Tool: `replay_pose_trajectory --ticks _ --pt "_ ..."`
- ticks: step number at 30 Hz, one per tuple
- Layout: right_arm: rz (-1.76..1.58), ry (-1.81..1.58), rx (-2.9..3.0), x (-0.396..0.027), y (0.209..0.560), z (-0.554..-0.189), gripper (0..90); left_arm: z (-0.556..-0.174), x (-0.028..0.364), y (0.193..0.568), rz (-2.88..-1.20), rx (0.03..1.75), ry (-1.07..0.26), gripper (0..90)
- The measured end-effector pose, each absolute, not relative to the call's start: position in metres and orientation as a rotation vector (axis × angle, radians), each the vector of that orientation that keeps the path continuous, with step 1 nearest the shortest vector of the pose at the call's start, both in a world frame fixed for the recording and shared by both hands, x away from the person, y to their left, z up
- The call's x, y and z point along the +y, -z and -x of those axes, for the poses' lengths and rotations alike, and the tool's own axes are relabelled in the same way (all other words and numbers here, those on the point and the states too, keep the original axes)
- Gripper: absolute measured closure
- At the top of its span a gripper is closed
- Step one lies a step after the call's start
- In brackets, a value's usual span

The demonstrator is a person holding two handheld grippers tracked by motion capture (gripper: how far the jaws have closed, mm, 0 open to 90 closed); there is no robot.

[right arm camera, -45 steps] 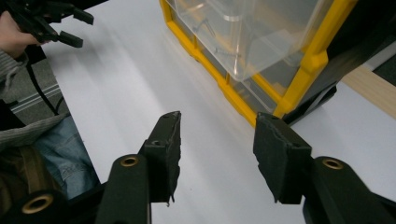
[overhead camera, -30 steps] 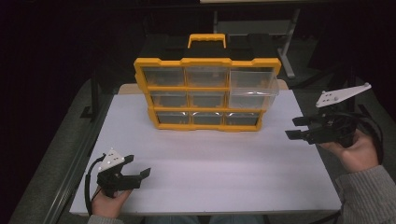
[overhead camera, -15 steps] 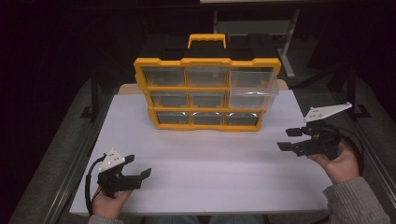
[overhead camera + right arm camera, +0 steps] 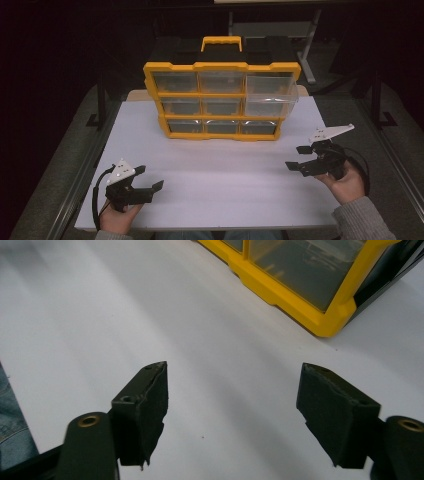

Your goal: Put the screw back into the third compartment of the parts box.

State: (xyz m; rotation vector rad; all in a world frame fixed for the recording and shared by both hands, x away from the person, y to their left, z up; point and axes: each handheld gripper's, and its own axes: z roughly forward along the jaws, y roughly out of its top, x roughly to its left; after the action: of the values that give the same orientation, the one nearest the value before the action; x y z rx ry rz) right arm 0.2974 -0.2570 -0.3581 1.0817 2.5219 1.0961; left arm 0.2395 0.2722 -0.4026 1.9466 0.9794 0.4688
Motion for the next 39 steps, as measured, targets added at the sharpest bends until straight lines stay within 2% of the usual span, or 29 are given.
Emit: replay_pose_trajectory --ticks 16,39 --pt "-1.122 -1.145 2.461 -0.251 0.391 -0.297 21.4 -0.239 0.265 0.402 -1.955 0.954 -0.453 15.3" --pt "-1.15 -1.17 2.414 -0.241 0.411 -0.284 18.0 -0.24 0.258 0.403 -1.976 0.921 -0.428 15.0"
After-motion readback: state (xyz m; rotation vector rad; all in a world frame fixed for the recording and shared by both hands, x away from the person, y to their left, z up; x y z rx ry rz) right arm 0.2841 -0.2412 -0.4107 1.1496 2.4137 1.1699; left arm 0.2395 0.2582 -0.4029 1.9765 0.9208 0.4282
